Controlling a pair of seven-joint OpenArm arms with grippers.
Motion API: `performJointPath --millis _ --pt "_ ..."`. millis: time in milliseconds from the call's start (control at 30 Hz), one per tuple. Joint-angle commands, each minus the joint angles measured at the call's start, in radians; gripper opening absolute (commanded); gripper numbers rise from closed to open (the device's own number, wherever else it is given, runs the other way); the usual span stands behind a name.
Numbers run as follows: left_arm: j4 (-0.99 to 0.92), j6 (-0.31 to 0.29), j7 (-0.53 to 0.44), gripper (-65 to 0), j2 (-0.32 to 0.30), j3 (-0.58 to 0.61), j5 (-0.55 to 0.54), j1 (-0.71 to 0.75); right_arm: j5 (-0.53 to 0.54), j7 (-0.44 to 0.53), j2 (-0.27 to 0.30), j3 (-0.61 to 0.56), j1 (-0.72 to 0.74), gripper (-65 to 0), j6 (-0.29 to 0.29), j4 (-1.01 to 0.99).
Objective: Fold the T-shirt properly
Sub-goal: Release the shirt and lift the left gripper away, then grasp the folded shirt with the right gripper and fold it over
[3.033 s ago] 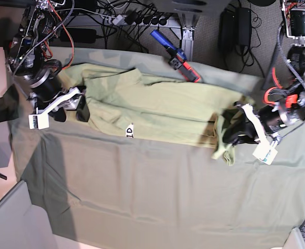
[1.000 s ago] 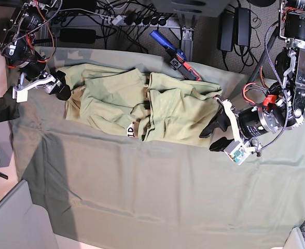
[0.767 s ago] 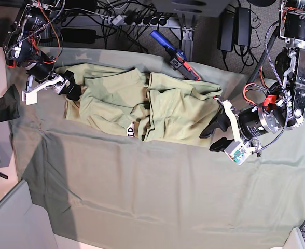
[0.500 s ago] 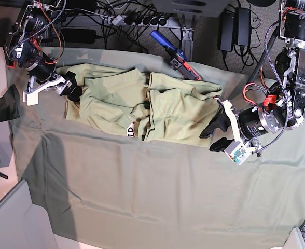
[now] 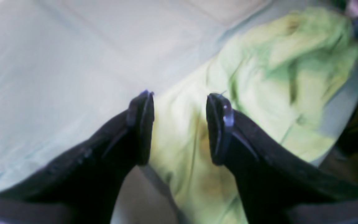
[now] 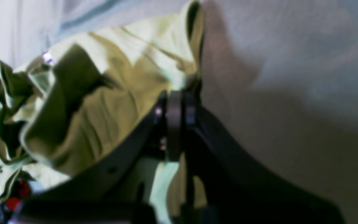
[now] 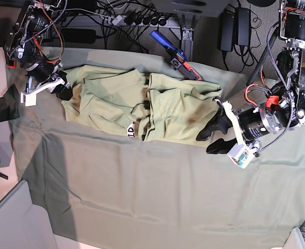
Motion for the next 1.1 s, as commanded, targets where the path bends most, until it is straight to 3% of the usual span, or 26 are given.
performJointPath --millis 0,133,300,467,567,767,1067 --pt "0.023 -0.005 -0.026 -34.5 -0.005 -0.030 -0.028 -0.014 -0.010 0.047 0.020 0.005 0.011 -65.0 0.077 0.014" --pt "0.024 -0.019 -0.019 -34.5 -0.006 -0.145 -0.062 -0.014 -0.093 0.140 0.041 0.034 0.011 -65.0 0.077 0.014" --pt "0.024 -0.020 0.030 -34.5 -0.023 -0.241 -0.113 -0.013 -0.092 0.141 0.106 0.088 0.011 -65.0 0.076 0.014" --pt "0.024 -0.021 0.037 -34.5 -0.048 -0.259 -0.114 -0.006 0.017 0.099 0.121 0.118 0.011 -65.0 0.077 0.031" --pt "0.024 -0.036 0.037 -34.5 -0.059 -0.259 -0.114 0.003 0.040 0.093 0.071 0.110 0.011 -65.0 0.077 0.090" --pt "0.024 -0.040 0.034 -34.5 -0.058 -0.259 -0.114 0.003 0.014 0.064 -0.116 0.056 0.010 -65.0 0.077 0.329" --pt "0.024 -0.040 0.039 -34.5 -0.059 -0.259 -0.108 0.003 -0.074 0.060 -0.284 -0.181 0.008 -65.0 0.077 0.495"
